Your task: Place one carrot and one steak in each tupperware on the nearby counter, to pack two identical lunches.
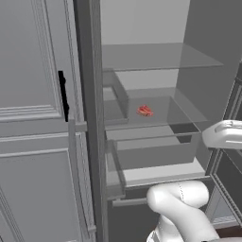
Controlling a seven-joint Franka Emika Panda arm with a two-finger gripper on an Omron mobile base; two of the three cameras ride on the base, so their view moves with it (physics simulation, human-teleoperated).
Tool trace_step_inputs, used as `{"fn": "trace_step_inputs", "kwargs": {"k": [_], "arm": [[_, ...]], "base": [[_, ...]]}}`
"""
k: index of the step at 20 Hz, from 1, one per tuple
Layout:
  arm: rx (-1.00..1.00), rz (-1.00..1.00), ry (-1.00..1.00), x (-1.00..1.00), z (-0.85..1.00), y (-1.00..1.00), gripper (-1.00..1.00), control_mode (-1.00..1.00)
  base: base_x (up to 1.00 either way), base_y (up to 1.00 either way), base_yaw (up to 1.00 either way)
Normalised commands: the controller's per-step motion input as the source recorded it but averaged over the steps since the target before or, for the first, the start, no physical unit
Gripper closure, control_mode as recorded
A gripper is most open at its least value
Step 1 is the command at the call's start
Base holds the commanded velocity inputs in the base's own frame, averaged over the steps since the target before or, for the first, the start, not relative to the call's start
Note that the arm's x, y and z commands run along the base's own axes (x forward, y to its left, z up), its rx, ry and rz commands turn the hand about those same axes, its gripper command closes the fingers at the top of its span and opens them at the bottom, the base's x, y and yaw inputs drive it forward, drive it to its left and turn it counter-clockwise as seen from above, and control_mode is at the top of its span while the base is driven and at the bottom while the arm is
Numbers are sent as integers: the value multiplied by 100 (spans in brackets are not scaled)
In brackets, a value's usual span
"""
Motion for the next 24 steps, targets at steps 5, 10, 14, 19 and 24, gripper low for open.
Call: {"fn": "trace_step_inputs", "kwargs": {"k": [5, 10, 14, 19, 24], "arm": [[0, 0, 0, 0, 0, 0, -100, 100], [0, 0, 0, 0, 0, 0, -100, 100], [0, 0, 0, 0, 0, 0, -100, 100], [0, 0, 0, 0, 0, 0, -100, 100], [0, 2, 1, 60, -37, -35, -100, -100]], "base": [[31, -30, 0], [23, -29, 0], [31, -15, 2], [38, -19, 3], [0, 0, 0]]}}
